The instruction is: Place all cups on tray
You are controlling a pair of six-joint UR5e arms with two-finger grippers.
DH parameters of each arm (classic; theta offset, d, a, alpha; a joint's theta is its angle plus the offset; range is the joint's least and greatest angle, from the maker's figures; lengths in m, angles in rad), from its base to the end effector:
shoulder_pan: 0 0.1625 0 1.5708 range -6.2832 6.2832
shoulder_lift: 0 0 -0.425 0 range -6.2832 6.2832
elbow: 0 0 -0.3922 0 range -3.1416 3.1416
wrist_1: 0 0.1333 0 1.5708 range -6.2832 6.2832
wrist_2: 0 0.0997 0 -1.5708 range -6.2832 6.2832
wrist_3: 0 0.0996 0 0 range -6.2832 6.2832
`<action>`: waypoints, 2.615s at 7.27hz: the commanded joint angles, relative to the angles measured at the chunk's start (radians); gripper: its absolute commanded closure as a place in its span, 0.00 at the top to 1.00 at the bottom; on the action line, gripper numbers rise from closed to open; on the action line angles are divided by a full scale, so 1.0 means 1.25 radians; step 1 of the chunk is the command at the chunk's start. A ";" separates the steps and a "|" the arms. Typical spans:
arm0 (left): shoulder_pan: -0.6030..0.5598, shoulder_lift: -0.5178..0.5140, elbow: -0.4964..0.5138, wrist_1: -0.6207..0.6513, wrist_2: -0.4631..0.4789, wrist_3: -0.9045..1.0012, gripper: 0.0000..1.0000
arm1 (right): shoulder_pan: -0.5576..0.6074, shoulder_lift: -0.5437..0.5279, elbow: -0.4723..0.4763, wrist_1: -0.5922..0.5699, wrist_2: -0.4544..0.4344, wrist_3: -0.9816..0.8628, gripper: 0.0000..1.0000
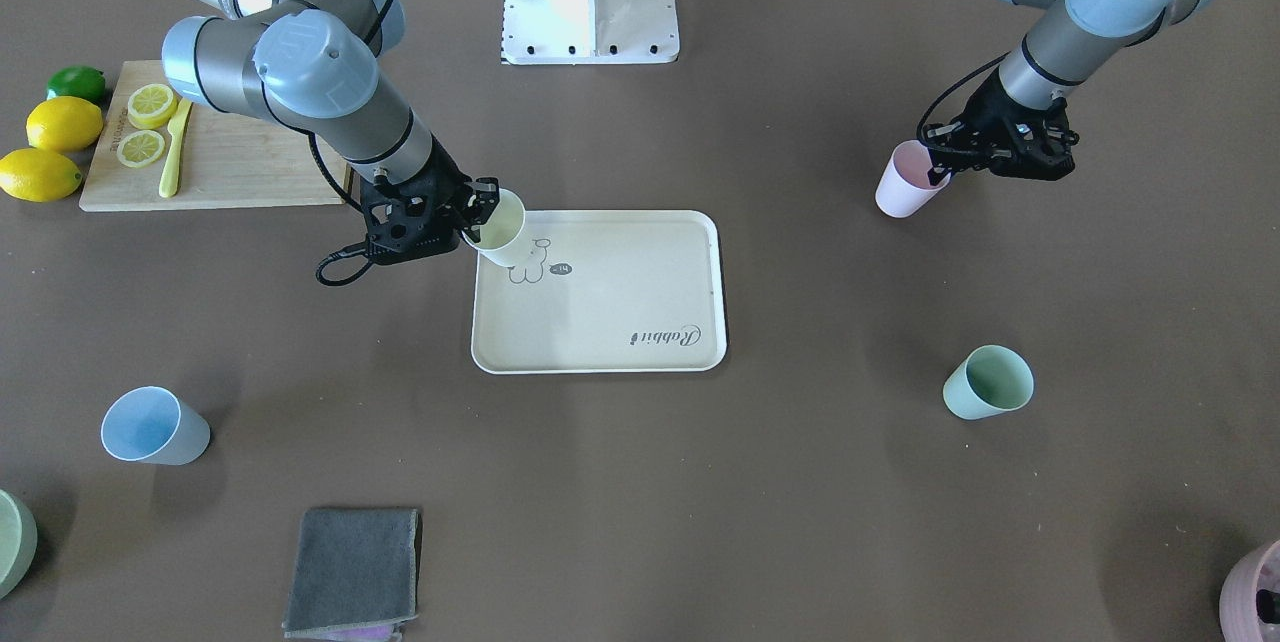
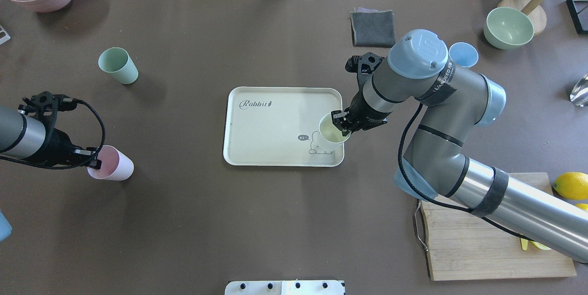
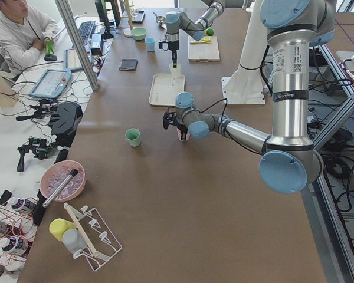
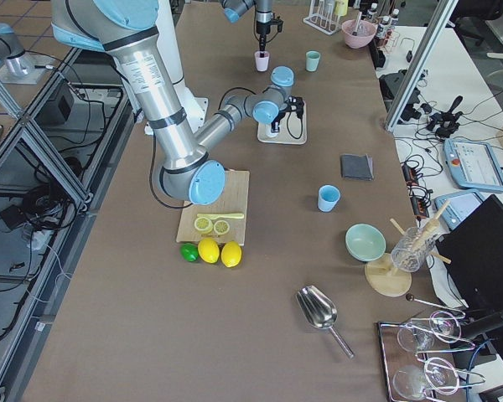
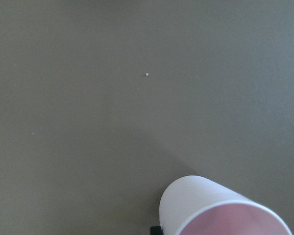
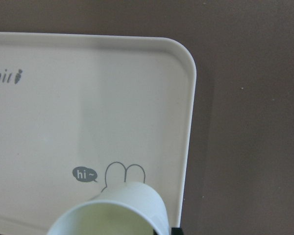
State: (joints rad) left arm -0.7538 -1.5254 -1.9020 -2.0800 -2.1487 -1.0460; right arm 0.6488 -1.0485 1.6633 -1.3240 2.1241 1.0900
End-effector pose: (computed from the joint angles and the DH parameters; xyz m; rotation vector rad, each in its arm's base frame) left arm 0.3006 -0.3904 0.4637 0.0219 0.9437 0.0179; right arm -0.4783 -0.4643 0.2841 0.0112 -0.9838 -0.0840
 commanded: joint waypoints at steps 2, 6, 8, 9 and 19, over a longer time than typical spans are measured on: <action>-0.017 -0.256 0.016 0.254 -0.019 -0.043 0.00 | 0.032 0.002 0.013 -0.002 0.019 0.020 1.00; 0.060 -0.501 0.132 0.380 0.063 -0.148 0.00 | 0.327 -0.134 -0.020 -0.030 0.201 -0.298 1.00; 0.100 -0.558 0.181 0.377 0.083 -0.207 0.00 | 0.410 -0.125 -0.109 -0.114 0.197 -0.525 1.00; 0.136 -0.578 0.211 0.373 0.138 -0.214 0.00 | 0.418 -0.112 -0.155 -0.107 0.195 -0.528 0.99; 0.145 -0.591 0.212 0.383 0.168 -0.201 0.98 | 0.384 -0.013 -0.370 -0.044 0.175 -0.430 0.01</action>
State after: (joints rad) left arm -0.5659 -2.2648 -1.6303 -1.6056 -1.9396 -1.3035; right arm 1.1419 -1.0662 1.2038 -1.3987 2.3450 0.5182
